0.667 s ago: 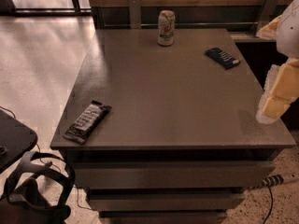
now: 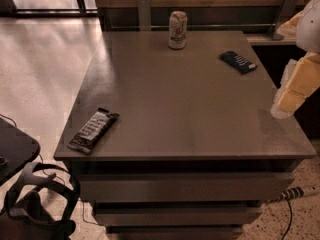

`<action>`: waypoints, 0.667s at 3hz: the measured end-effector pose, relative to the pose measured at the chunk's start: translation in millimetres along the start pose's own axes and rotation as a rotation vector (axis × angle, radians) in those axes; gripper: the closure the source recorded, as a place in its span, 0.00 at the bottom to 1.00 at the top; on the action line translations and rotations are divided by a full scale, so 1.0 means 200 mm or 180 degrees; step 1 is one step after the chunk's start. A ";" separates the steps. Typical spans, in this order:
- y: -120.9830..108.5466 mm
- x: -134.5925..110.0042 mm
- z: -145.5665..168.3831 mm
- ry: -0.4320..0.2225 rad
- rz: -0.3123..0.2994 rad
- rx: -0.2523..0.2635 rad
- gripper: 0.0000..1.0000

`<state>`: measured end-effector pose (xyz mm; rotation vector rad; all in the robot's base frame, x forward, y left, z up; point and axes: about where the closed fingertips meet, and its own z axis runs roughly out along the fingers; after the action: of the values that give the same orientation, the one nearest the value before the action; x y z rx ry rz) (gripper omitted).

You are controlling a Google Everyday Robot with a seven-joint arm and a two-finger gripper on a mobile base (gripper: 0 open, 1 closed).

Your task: Move rxbar blueberry near rxbar chocolate

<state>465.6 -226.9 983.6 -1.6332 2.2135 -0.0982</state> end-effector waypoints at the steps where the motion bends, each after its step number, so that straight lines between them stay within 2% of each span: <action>1: -0.31 0.18 0.09 -0.0419 0.0675 0.0221 0.00; 2: -0.55 0.41 0.17 -0.1014 0.1356 0.0613 0.00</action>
Offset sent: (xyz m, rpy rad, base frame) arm 0.1211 -0.1568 -0.0204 0.5202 -0.3210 -0.4913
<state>557.2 -332.7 961.8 -0.9746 2.1691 0.0603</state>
